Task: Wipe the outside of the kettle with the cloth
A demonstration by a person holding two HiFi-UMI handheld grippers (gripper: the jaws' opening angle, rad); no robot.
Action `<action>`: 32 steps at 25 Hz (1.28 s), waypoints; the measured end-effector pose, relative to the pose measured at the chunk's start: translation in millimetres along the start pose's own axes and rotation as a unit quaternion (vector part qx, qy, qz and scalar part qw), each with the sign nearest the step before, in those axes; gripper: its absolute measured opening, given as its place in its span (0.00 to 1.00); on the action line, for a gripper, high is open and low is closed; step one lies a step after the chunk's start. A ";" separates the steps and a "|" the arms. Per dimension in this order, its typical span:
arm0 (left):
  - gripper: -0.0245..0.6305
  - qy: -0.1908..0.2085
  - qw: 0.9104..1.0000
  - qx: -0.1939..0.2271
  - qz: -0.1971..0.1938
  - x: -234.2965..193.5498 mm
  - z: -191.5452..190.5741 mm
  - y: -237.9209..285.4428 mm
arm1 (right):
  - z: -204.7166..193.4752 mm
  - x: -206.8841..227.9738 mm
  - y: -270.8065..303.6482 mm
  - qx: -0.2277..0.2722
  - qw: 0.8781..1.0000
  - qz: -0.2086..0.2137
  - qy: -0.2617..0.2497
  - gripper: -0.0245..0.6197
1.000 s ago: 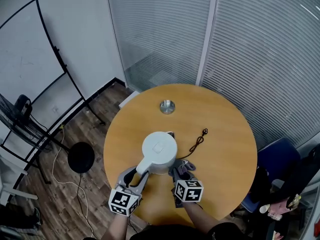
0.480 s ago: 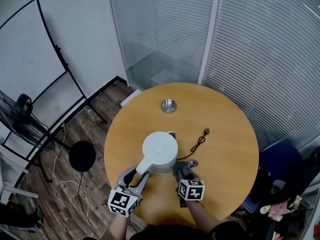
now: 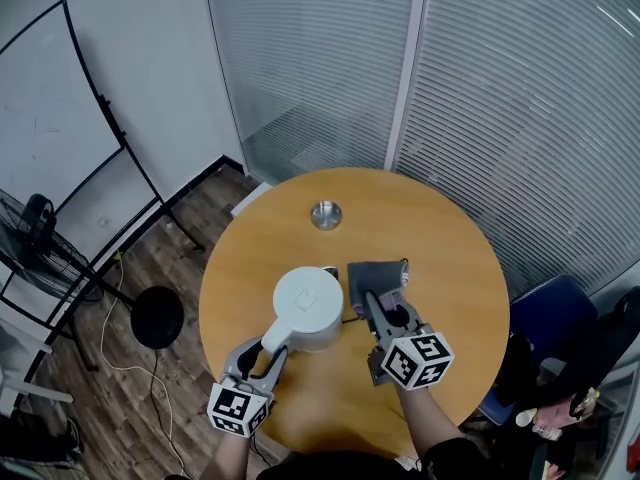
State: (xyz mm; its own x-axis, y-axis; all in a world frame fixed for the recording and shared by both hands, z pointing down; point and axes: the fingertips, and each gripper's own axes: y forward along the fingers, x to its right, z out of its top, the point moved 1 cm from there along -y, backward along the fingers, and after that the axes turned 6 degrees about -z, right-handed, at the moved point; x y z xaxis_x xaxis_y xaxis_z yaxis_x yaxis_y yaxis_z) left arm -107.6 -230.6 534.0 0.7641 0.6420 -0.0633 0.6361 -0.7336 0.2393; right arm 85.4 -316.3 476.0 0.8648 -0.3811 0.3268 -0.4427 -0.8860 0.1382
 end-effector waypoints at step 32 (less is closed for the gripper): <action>0.29 -0.006 1.000 -0.001 0.018 -0.6 -1.7 0.2 | -200.8 46.8 30.8 -0.264 0.963 -0.050 0.010 0.10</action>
State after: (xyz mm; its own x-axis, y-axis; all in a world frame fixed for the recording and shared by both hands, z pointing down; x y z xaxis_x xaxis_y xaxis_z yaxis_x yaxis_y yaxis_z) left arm -108.1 -230.8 535.7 0.7876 0.6127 -0.0655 0.6080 -0.7554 0.2442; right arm 64.7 -308.3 683.3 0.9067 -0.2920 0.3045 -0.4215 -0.6583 0.6237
